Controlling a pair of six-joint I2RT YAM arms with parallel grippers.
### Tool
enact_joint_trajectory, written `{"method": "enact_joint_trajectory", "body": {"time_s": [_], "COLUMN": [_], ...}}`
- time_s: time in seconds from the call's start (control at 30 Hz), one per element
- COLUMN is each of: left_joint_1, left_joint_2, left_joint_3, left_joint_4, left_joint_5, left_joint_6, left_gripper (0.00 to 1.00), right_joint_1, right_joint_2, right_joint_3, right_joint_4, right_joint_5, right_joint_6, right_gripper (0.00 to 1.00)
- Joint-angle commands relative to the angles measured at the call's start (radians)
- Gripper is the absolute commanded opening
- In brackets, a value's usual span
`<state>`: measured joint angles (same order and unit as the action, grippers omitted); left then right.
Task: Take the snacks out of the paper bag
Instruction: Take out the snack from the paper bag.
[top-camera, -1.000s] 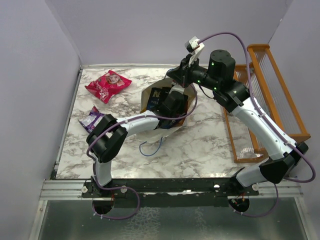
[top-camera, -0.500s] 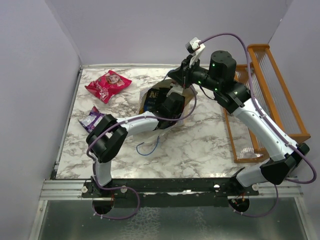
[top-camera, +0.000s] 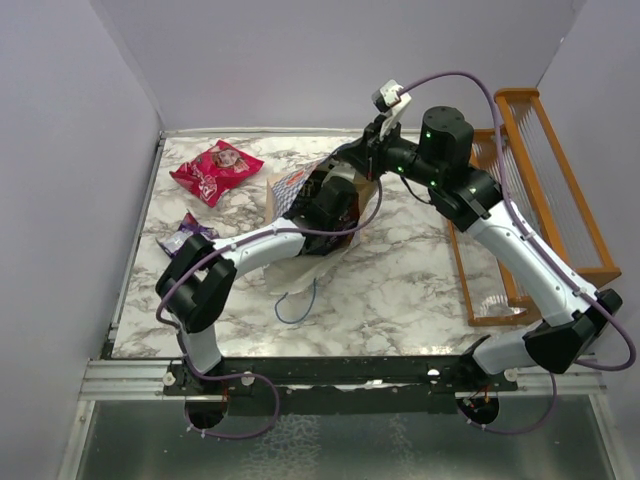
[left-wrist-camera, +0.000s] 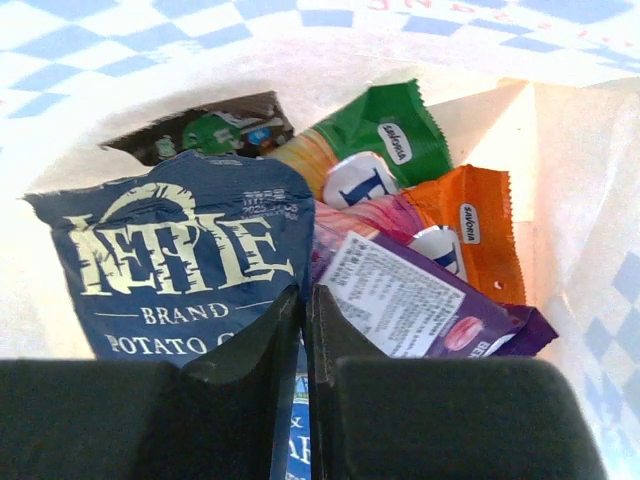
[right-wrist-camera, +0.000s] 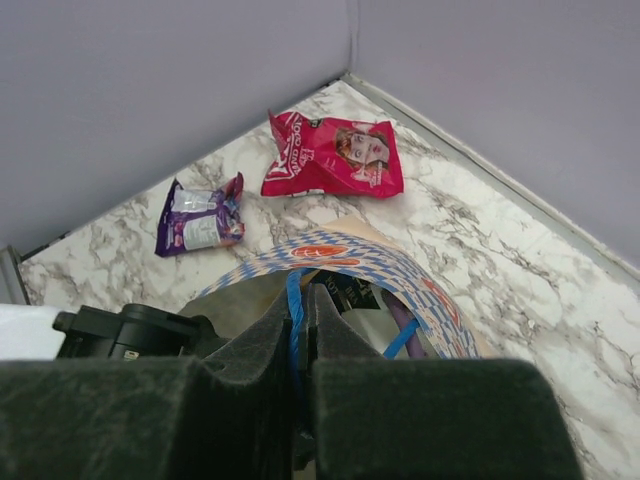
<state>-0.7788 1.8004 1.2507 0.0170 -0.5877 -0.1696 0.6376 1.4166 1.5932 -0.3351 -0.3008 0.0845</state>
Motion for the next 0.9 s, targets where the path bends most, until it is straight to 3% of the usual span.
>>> {"method": "enact_joint_trajectory", "body": {"time_s": [0.0, 0.3, 0.87], "left_joint_1": [0.014, 0.021, 0.019], "left_joint_2": [-0.126, -0.178, -0.39], "left_joint_3": [-0.03, -0.099, -0.112], "left_joint_4": [-0.019, -0.018, 0.012], "left_joint_5": [0.022, 0.041, 0.533], "left_joint_6": [-0.012, -0.053, -0.073], "left_gripper": [0.07, 0.0, 0.0], "right_joint_1": [0.007, 0.008, 0.007], "right_joint_2": [-0.06, -0.061, 0.109], "right_joint_3": [-0.001, 0.007, 0.164], "right_joint_4": [0.08, 0.087, 0.016], "right_joint_5": [0.014, 0.015, 0.013], "right_joint_6": [-0.014, -0.003, 0.002], "right_gripper": [0.02, 0.02, 0.02]}}
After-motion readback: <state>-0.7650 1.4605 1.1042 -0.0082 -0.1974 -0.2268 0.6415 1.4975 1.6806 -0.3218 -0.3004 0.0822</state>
